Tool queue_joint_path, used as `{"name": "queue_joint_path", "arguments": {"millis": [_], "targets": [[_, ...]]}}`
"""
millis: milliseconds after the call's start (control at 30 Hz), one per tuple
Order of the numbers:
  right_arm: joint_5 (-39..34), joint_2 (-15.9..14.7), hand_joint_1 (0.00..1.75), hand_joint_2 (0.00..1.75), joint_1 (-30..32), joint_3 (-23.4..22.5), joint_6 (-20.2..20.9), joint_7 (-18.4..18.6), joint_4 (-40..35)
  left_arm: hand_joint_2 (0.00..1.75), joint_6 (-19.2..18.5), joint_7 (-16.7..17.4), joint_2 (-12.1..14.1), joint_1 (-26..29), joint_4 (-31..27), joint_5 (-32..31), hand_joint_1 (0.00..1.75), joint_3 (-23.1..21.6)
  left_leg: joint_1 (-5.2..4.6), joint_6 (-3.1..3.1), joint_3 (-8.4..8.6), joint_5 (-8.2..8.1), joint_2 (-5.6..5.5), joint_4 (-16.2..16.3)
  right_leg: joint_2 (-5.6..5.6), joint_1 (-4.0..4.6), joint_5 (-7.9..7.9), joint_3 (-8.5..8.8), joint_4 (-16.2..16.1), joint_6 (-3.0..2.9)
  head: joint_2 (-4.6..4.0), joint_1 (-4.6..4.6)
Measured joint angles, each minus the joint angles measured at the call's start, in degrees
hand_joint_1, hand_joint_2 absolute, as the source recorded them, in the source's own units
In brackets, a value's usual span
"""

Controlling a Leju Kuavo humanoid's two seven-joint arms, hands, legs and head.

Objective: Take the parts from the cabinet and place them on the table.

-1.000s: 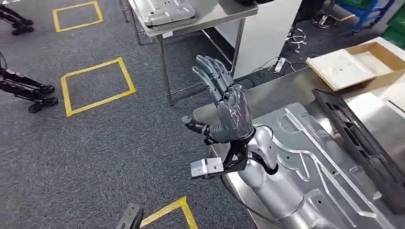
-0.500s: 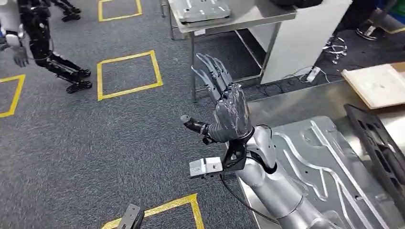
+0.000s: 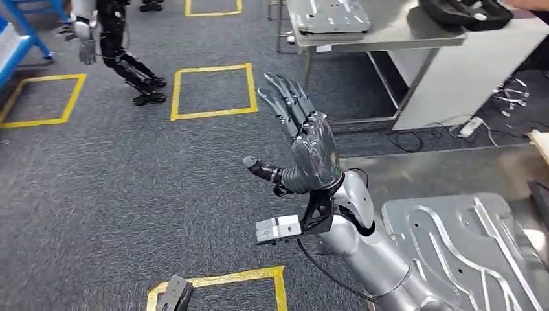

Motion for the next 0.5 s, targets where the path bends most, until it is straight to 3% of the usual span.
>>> {"name": "queue_joint_path", "arguments": {"millis": [67, 133, 167, 200, 233, 300, 333, 367, 433, 467, 500], "targets": [[0.04, -0.04, 0.00, 1.75, -0.04, 0.04, 0.02, 0.00, -0.13, 0.00, 0.00, 0.04, 0.00, -0.13, 0.00, -0.02, 0.00, 0.00, 0.33, -0.76, -0.74, 0.36, -1.14, 0.10, -0.66, 0.25, 0.02, 0.03, -1.01, 0.05, 0.00, 0.00], [0.07, -0.02, 0.00, 1.75, -0.23, 0.13, 0.04, 0.00, -0.20, 0.00, 0.00, 0.11, 0.02, 0.23, 0.00, -0.02, 0.00, 0.00, 0.52, -1.67, -0.90, 0.66, -2.62, -0.33, -1.77, 0.38, 0.14, 0.34, -1.28, -0.37, 0.00, 0.00], [0.09, 0.09, 0.00, 1.75, -0.28, 0.15, 0.07, 0.00, -0.24, 0.00, 0.00, 0.13, 0.15, 0.32, 0.00, -0.02, 0.00, 0.00, 0.44, -1.81, -1.04, 0.29, -1.71, -0.01, -2.73, -0.35, 0.47, 0.73, -2.03, -0.85, 0.00, 0.00], [0.11, 0.15, 0.00, 1.75, -0.29, 0.17, 0.13, 0.00, -0.26, 0.00, 0.00, 0.13, 0.11, 0.33, 0.00, -0.09, 0.00, 0.00, 0.02, -2.13, -1.61, -0.85, 2.17, 1.72, -3.52, -0.13, 0.51, 1.20, -2.39, -1.07, 0.00, -0.07], [0.20, 0.15, 0.00, 1.75, -0.40, 0.17, 0.11, 0.00, -0.31, 0.00, 0.00, 0.15, 0.11, 0.15, 0.00, -0.09, 0.00, 0.00, 0.11, -2.39, -3.28, -2.82, 3.99, 5.13, -4.42, 0.00, 0.44, 1.36, -2.42, -1.43, 0.00, -0.11], [0.24, 0.13, 0.00, 1.75, -0.28, 0.17, 0.13, 0.00, -0.28, 0.00, 0.00, 0.20, 0.11, -0.04, 0.00, -0.09, 0.00, 0.00, 0.35, -2.83, -7.82, -6.67, 5.24, 14.23, -6.34, 0.26, 0.21, 1.38, -2.28, -1.71, 0.00, -0.11], [0.24, 0.13, 0.00, 1.75, -0.26, 0.17, 0.13, 0.00, -0.28, 0.00, 0.00, 0.20, 0.11, 0.02, 0.00, -0.09, 0.00, 0.00, 0.44, -3.01, -9.24, -7.20, 5.39, 16.95, -7.15, 0.30, 0.10, 1.35, -2.21, -1.69, 0.00, -0.13], [0.24, 0.15, 0.00, 1.75, -0.26, 0.17, 0.13, 0.00, -0.28, 0.00, 0.00, 0.31, 0.11, 0.17, 0.00, -0.09, 0.00, 0.00, 0.54, -3.14, -9.25, -6.36, 5.51, 16.87, -7.97, 0.30, -0.03, 1.38, -2.12, -1.68, 0.00, -0.11], [0.24, 0.15, 0.00, 1.75, -0.31, 0.20, 0.13, 0.00, -0.28, 0.00, 0.15, 0.42, 0.11, 0.28, 0.00, -0.09, 0.00, 0.00, 0.62, -3.10, -5.67, -2.44, 5.95, 10.26, -9.33, 0.30, -0.38, 1.52, -1.91, -1.46, 0.00, -0.11], [0.31, 0.15, 0.00, 1.75, -0.35, 0.20, 0.13, 0.00, -0.28, 0.00, 0.20, 0.44, 0.11, 0.22, 0.00, -0.13, 0.00, 0.00, 0.60, -2.89, -2.30, 0.09, 7.34, 4.16, -10.05, 0.32, -0.66, 1.76, -1.77, -1.26, 0.00, -0.13], [0.41, 0.15, 0.00, 1.75, -0.40, 0.20, 0.13, 0.00, -0.31, 0.00, 0.22, 0.44, 0.09, 0.08, 0.00, -0.18, 0.00, 0.00, 0.17, -2.64, -0.64, -0.28, 10.27, 0.60, -10.57, 0.53, -0.87, 1.92, -1.73, -1.02, 0.00, -0.11]]}}
